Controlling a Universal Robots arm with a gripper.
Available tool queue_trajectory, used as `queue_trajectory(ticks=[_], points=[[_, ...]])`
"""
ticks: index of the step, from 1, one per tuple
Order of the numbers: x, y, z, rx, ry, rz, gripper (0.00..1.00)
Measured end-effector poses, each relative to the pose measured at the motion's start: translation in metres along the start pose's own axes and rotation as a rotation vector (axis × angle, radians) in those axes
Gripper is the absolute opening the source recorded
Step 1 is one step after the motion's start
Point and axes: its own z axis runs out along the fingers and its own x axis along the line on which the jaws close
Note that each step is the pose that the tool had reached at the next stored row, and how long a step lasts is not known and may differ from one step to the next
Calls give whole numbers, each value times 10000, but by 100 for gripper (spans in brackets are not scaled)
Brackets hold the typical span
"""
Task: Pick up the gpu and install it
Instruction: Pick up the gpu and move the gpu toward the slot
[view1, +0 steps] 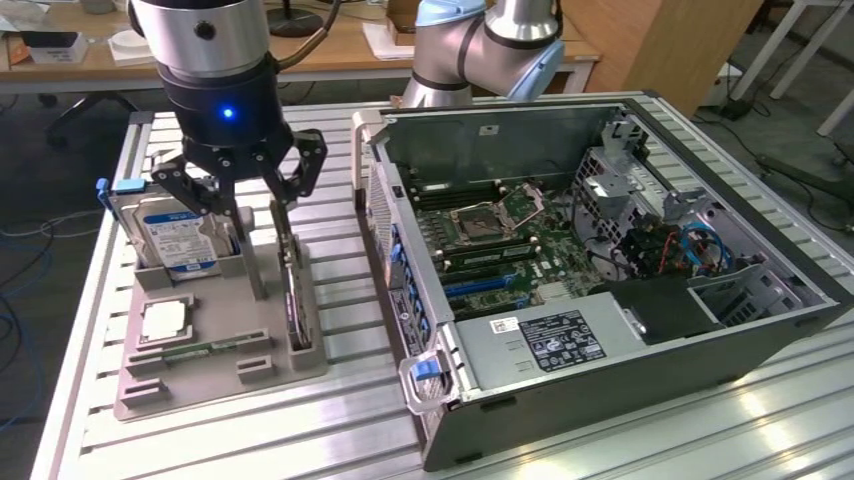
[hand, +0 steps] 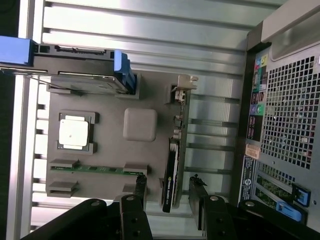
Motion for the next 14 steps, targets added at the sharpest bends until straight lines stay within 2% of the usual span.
queue_trajectory(ticks=[14], points=[[-6,-13,42,0,-4,0,47]])
